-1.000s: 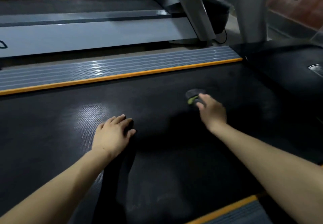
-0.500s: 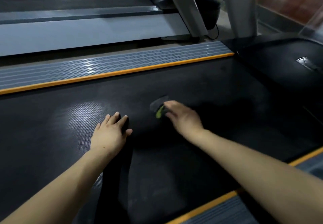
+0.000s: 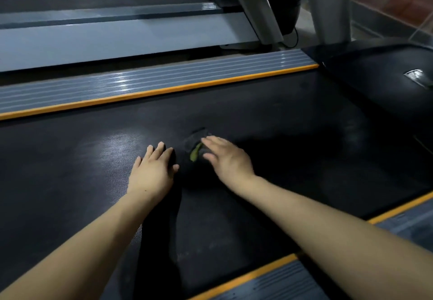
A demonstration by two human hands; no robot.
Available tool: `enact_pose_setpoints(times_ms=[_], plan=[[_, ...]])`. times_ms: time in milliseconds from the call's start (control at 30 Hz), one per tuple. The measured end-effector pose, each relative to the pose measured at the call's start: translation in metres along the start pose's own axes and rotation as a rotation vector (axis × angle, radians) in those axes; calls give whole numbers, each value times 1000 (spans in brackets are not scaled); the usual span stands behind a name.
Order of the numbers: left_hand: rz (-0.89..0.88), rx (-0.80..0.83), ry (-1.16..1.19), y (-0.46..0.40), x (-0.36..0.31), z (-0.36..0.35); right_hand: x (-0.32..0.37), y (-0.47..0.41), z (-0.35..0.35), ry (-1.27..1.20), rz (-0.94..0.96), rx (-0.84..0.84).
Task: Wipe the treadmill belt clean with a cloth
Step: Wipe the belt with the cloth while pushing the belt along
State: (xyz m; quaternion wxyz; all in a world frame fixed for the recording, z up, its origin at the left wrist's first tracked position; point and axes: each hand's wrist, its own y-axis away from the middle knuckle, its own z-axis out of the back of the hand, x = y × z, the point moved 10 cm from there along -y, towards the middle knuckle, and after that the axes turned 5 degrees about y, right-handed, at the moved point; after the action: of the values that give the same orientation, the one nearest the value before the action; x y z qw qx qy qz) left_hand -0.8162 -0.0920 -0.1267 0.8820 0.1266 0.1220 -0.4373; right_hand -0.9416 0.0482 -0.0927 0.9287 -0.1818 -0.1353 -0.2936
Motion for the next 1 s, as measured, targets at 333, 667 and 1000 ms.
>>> enact_pose_setpoints(times_ms=[333,667,1000], plan=[[9,77,-51,44,-11,12,-112,25,61,131,-638,-200],[-13,66,-167,60,-21,29,-60,34,41,35,-144,-55],[-6,13,-93,39,-33,16,-78,43,53,123,-501,-192]])
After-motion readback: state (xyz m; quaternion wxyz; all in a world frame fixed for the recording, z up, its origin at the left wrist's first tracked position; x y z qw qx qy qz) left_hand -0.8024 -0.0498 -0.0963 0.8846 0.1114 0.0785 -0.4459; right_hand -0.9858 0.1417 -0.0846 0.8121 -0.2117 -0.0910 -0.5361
